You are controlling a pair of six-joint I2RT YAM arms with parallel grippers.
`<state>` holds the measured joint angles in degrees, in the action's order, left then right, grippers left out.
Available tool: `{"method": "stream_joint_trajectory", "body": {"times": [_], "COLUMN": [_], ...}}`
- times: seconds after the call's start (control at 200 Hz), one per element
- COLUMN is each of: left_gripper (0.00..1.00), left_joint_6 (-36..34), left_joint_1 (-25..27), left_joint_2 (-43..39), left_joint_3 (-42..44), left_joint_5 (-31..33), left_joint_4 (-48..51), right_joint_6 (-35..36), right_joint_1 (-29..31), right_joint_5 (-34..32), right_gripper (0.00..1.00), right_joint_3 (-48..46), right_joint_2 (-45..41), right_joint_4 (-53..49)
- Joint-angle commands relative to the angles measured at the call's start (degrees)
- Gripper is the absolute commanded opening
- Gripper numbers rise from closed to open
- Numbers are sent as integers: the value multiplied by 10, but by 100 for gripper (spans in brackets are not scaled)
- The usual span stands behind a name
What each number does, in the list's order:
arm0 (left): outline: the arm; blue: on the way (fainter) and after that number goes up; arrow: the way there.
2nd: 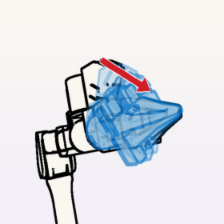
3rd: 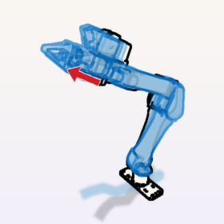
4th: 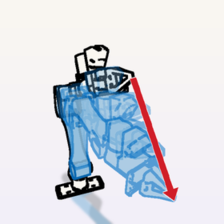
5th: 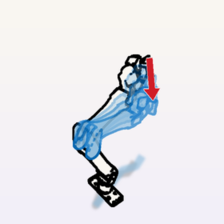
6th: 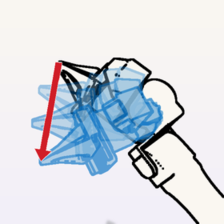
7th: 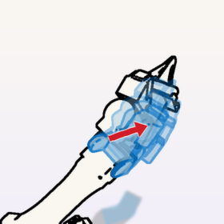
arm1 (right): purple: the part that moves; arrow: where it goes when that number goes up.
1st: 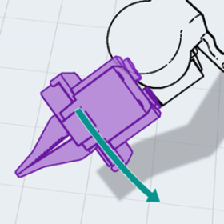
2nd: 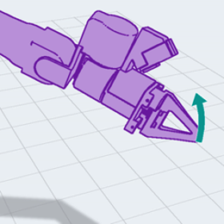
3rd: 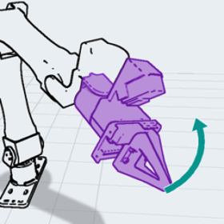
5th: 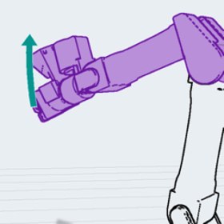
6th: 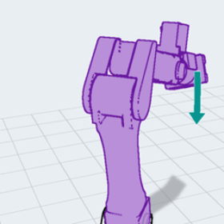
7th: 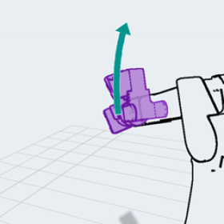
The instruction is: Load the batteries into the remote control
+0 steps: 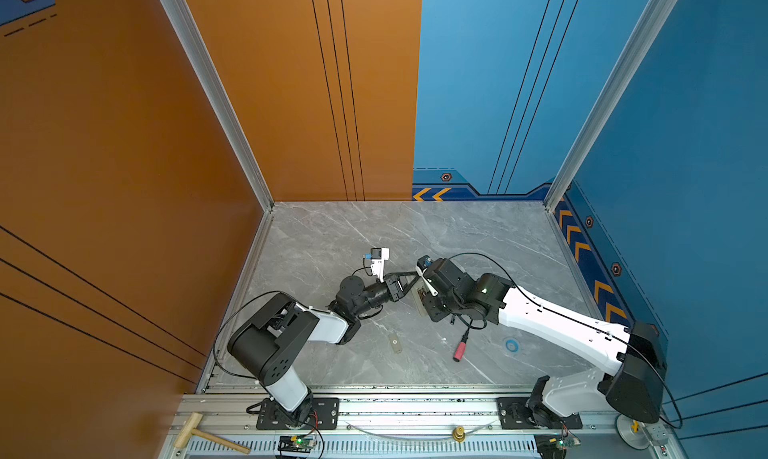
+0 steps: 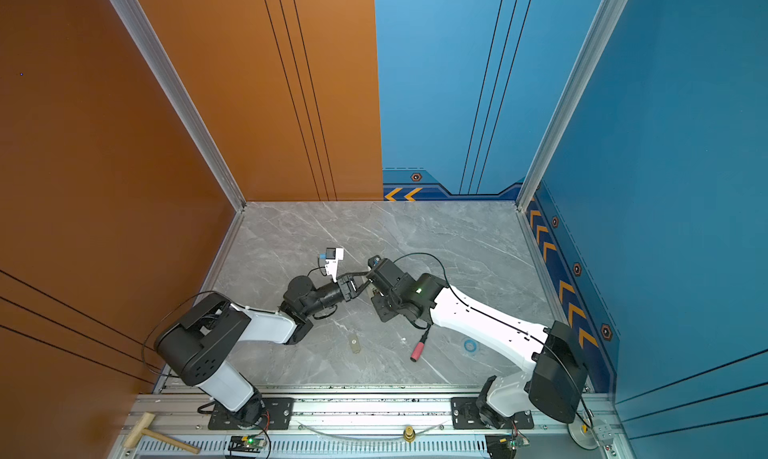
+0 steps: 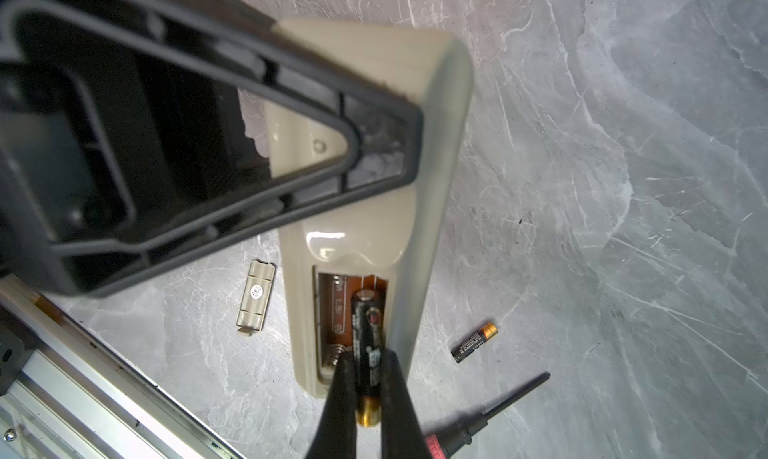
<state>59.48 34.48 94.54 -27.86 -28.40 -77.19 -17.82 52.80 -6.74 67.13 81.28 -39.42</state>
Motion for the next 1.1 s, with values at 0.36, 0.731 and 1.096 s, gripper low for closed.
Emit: {"method": "stream_joint_trajectory", "body": {"times": [0.36, 0.731, 1.096], "left_gripper": [0, 0, 0], "left_joint_6": [31, 33, 34], "left_joint_1": [19, 23, 23], "left_joint_2": [20, 23, 27], "left_joint_3": [-22, -21, -20], "left_joint_5": [23, 31, 38], "left_joint_4": [-35, -35, -36], "right_joint_6": [17, 20, 19], "right_joint_1": [4, 13, 17], "right_joint_5": [-16, -25, -25], "right_gripper": [0, 0, 0], "right_joint_3": [16, 23, 27], "right_joint_2": [30, 36, 42], "right_joint_4": [18, 15, 12]}}
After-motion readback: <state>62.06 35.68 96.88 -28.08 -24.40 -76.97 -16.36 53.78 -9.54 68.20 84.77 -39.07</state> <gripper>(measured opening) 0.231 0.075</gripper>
